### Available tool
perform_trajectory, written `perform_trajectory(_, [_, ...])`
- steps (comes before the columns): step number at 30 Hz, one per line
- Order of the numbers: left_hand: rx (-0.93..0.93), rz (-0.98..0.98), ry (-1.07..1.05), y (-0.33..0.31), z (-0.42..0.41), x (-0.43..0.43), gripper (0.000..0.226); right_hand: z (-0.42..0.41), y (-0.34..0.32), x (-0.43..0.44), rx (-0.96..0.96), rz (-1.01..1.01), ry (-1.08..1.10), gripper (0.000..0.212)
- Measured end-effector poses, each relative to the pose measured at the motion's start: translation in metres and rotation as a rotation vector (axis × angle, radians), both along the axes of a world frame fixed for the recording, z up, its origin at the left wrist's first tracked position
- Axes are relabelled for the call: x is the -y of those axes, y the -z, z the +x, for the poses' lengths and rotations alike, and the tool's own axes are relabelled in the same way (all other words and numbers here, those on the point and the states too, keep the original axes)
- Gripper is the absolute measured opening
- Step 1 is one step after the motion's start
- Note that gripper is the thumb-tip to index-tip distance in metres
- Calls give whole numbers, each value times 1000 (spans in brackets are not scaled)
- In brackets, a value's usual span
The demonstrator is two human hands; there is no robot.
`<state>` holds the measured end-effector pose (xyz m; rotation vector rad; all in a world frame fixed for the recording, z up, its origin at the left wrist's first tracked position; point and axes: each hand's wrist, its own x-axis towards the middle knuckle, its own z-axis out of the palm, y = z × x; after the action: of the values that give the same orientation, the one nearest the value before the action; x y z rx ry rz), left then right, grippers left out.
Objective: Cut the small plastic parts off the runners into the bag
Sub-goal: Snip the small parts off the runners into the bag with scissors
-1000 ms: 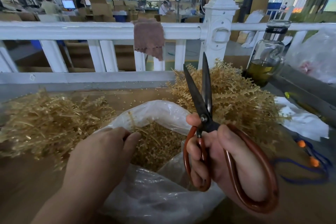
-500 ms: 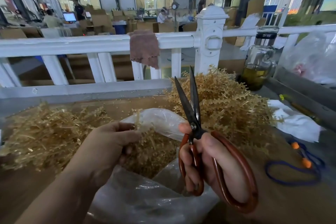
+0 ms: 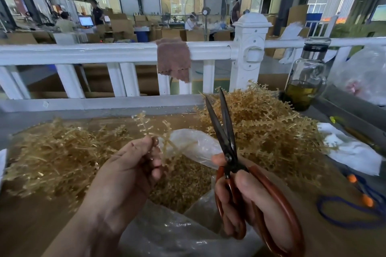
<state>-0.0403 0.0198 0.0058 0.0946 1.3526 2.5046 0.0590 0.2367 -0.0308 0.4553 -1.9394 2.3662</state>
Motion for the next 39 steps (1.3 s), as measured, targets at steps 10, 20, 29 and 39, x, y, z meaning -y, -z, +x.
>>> perform_trajectory(10, [-116, 94, -65, 2, 10, 1, 17, 16, -54, 7, 163, 472, 164, 71])
perform_trajectory(20, [-165, 107, -112, -1, 16, 1, 16, 4, -74, 10, 41, 1082, 312, 62])
perform_trajectory(29, [-163, 71, -127, 3, 12, -2, 16, 4, -45, -1, 17, 1113, 391, 46])
perform_trajectory(39, [-174, 51, -128, 4, 12, -1, 18, 5, -41, 2, -18, 1234, 403, 72])
